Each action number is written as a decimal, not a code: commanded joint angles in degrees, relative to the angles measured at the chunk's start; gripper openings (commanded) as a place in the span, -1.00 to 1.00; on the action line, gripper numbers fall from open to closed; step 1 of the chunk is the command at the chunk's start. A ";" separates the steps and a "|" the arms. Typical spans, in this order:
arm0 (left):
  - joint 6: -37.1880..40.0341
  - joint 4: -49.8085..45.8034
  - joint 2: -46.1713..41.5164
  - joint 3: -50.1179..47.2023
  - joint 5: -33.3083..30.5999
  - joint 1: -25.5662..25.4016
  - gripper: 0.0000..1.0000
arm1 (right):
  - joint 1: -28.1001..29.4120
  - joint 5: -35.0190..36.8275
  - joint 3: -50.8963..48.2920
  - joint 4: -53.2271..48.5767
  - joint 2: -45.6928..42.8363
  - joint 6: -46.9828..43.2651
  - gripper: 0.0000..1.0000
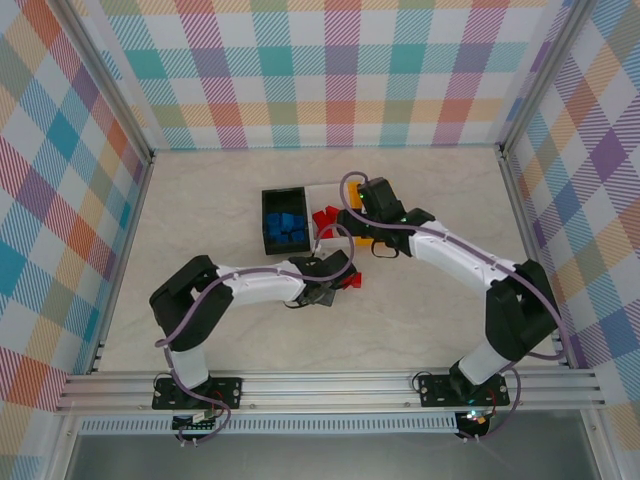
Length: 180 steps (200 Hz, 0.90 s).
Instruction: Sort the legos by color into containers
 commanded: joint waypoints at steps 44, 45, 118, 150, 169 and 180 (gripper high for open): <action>0.58 -5.88 -4.94 11.49 0.03 -1.41 -0.40 | -5.55 0.35 -12.39 1.82 -12.87 3.79 0.45; 0.65 -5.94 -4.71 11.91 0.05 -1.37 -0.40 | -5.55 0.35 -12.39 1.82 -12.87 3.79 0.45; 5.61 -6.66 18.31 46.56 5.04 5.60 -0.44 | -6.28 2.54 -20.57 -1.29 -22.51 4.43 0.45; 5.84 -11.21 29.45 61.66 5.54 7.53 -0.44 | -6.24 2.13 -22.38 -1.54 -24.95 4.48 0.46; 4.89 -13.79 35.08 68.96 6.82 8.47 -0.42 | -6.22 2.23 -23.33 -1.82 -26.30 4.38 0.46; 4.59 -15.07 37.40 72.43 7.45 8.67 -0.28 | -6.27 2.20 -23.96 -1.74 -27.38 4.09 0.46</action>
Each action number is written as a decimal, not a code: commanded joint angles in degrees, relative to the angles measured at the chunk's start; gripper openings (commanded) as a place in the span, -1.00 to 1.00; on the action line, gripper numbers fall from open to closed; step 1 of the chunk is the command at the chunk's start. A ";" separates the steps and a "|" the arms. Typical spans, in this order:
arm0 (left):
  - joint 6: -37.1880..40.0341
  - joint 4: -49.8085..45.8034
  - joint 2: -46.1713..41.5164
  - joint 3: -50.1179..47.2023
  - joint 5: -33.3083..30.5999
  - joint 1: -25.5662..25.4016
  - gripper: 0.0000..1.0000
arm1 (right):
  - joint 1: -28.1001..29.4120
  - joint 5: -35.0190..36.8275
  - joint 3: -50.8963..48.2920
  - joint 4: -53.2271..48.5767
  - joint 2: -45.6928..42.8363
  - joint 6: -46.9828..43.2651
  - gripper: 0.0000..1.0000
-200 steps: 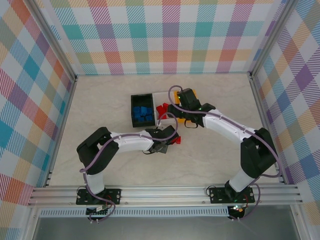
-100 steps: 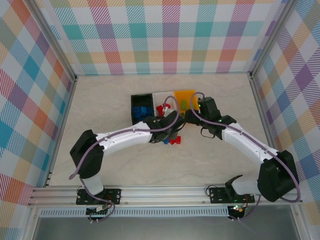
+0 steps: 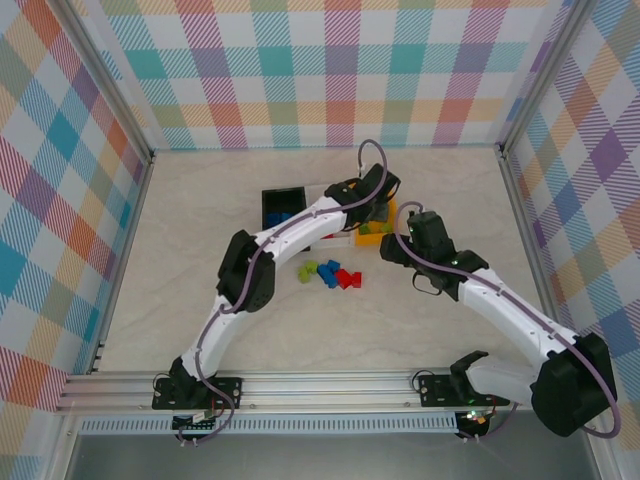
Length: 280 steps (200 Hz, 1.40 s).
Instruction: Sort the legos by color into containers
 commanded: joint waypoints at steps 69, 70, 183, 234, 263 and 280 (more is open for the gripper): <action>-1.27 -2.51 -3.64 1.38 2.12 0.75 0.79 | 0.20 -5.32 -1.67 1.02 -3.58 -1.80 0.48; -1.32 -2.35 -4.05 0.97 2.12 0.76 0.79 | 0.20 -5.56 -1.68 1.10 -3.57 -1.92 0.48; -14.85 14.43 -63.75 -72.43 -2.86 0.63 1.00 | 9.86 -10.47 3.11 3.15 17.21 -2.47 0.36; -19.40 5.76 -81.74 -85.13 -7.60 0.66 1.00 | 12.92 -7.62 4.74 0.57 24.25 -3.09 0.22; -19.44 3.89 -84.51 -85.69 -9.72 0.77 1.00 | 13.65 -6.15 6.62 1.00 27.94 -2.71 0.21; -19.13 3.71 -83.91 -85.19 -9.74 0.77 1.00 | 13.66 -3.57 7.45 0.89 29.37 -1.55 0.14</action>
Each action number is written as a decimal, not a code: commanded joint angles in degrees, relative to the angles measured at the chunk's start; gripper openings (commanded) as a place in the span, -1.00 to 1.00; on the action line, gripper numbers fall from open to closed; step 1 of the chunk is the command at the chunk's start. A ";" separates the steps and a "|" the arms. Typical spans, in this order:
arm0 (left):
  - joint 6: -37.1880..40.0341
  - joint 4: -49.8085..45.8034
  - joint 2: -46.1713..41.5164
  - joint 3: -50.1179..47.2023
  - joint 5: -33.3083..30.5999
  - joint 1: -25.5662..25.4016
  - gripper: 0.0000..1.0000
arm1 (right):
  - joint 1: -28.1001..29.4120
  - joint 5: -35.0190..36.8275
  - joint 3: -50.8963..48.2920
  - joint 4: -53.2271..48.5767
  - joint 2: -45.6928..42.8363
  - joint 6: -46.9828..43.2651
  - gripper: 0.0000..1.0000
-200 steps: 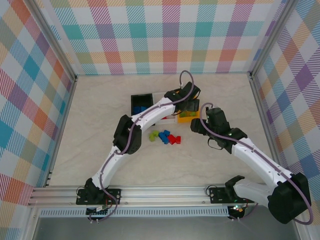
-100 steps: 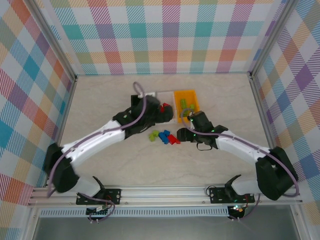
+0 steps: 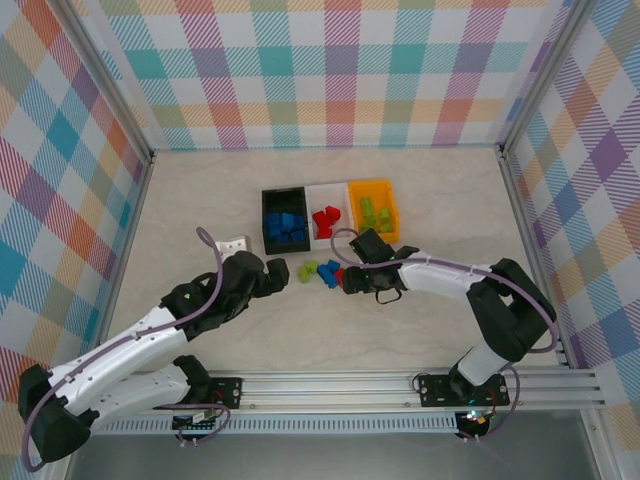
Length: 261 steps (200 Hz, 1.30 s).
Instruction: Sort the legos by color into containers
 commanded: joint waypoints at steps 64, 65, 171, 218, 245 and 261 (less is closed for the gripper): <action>-0.86 -2.38 1.31 0.06 -1.76 0.00 1.00 | -0.52 7.72 3.47 -1.20 3.48 1.73 -0.05; -0.87 -2.38 1.35 0.06 -1.77 0.02 1.00 | -0.52 7.65 3.51 -1.20 3.56 1.72 -0.05; -0.66 -1.96 2.18 -1.31 -2.23 0.05 1.00 | -0.22 6.00 4.31 -1.32 -6.29 -3.25 -0.52; -2.24 -1.32 3.58 -2.75 -0.99 0.05 1.00 | -0.66 5.69 20.88 -3.37 2.73 -7.69 -0.52; -2.19 -2.18 2.79 -2.95 -0.22 0.04 1.00 | -3.46 6.19 30.87 -4.39 12.69 -6.67 -0.51; -2.44 -3.71 2.34 -2.95 -0.18 0.04 1.00 | -4.44 6.74 36.15 -6.39 17.72 -6.35 -0.51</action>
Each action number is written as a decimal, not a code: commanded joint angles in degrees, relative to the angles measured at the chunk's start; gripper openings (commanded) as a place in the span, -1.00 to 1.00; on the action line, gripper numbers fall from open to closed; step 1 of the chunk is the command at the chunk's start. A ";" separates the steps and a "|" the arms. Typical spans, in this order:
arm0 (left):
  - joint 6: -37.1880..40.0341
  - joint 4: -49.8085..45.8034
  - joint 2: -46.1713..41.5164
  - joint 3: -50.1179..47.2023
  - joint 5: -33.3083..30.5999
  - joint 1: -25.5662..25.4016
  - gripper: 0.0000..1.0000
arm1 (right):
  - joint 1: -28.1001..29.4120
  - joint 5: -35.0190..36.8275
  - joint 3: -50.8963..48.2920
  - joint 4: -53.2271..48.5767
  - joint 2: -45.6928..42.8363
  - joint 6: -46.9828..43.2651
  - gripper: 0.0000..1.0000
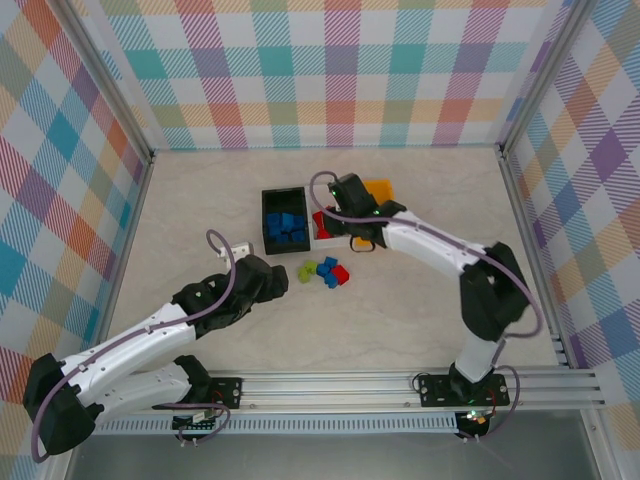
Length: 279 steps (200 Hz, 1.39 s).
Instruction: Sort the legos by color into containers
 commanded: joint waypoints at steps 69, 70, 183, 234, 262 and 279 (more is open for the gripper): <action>-1.14 -2.88 -3.27 -1.37 0.73 0.04 1.00 | -2.24 2.10 11.69 -3.53 14.05 -0.29 0.08; -1.14 -2.82 -3.20 -1.38 0.73 0.04 1.00 | -2.24 2.03 11.57 -3.30 13.94 -0.34 0.11; 5.69 6.32 20.10 6.61 7.72 0.05 0.92 | -0.48 -1.86 -18.09 7.05 -15.36 3.32 0.38; 9.54 7.90 34.94 13.89 7.22 0.00 0.62 | -0.53 0.90 -27.19 6.75 -24.40 4.79 0.38; 10.82 8.04 40.57 16.67 7.34 0.04 0.48 | -0.50 1.24 -28.36 6.70 -26.52 4.80 0.38; 11.26 8.36 42.71 17.67 6.64 -0.02 0.46 | -0.50 1.40 -28.72 6.90 -27.59 4.60 0.38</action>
